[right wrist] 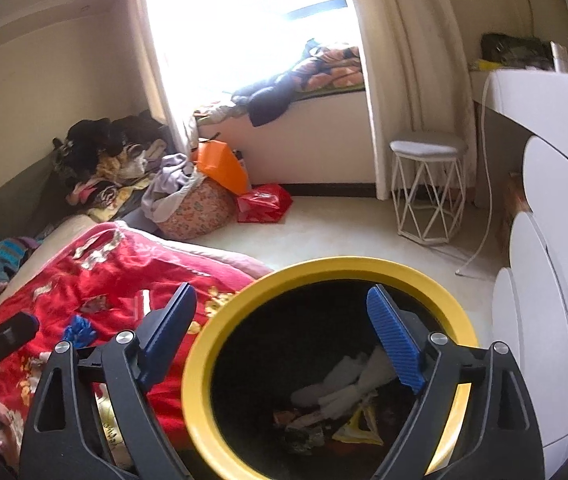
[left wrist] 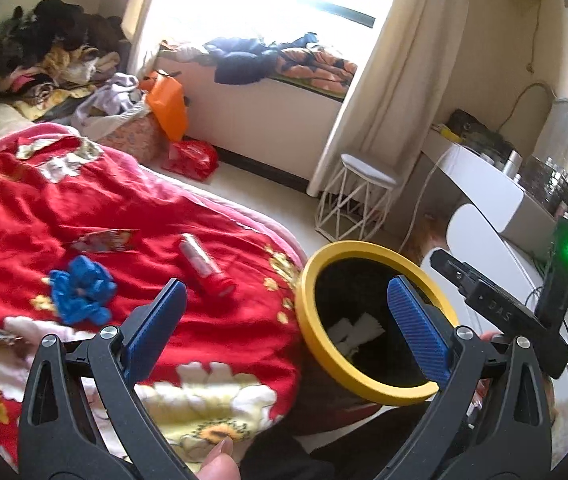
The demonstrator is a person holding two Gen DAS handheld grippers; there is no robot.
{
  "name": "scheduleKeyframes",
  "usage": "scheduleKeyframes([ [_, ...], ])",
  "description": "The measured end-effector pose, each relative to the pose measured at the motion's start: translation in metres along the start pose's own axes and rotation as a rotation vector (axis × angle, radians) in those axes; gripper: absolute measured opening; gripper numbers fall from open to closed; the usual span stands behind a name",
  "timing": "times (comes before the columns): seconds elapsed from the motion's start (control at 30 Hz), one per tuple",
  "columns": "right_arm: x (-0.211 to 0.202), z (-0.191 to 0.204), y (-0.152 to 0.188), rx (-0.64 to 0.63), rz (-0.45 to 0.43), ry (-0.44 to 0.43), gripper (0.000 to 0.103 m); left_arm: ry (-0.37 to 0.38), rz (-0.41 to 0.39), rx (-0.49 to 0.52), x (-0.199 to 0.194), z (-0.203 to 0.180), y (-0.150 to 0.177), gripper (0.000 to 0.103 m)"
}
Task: Collect trash
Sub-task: 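Move both open tools back over the remaining trash on the bedspread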
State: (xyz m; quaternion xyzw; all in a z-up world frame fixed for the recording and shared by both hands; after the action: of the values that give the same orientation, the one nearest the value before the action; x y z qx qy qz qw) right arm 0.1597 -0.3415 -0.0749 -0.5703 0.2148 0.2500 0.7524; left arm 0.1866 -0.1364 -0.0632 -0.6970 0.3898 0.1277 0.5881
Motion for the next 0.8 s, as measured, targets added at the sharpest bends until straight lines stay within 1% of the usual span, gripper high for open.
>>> scheduleKeyframes([
  [0.2,-0.004,0.024,0.002,-0.039,-0.005,-0.036,0.088,-0.016,-0.017,-0.035,-0.012,0.019,-0.001,0.093],
  [0.33,-0.008,0.042,0.004,-0.073,-0.01,-0.057,0.089,-0.045,-0.033,-0.053,-0.023,0.032,-0.001,0.093],
  [0.53,-0.011,0.067,0.007,-0.121,-0.017,-0.078,0.09,-0.087,-0.056,-0.078,-0.038,0.053,-0.002,0.093],
  [0.8,-0.018,0.091,0.009,-0.163,-0.033,-0.101,0.09,-0.133,-0.093,-0.09,-0.054,0.074,-0.007,0.093],
])
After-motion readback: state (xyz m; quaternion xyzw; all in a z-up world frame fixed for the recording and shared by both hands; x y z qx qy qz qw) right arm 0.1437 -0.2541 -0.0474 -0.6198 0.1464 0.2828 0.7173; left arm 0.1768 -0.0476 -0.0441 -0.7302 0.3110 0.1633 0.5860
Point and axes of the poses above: each gripper's, at about its wrist camera, not at the fingertips, and x roughly the way its jaws point, z to its left, y to its underside, the point moved 7 cm from there along x, roughly the way its jaws point, and after that the axes turned 8 degrees about z, right-handed, at the moved point
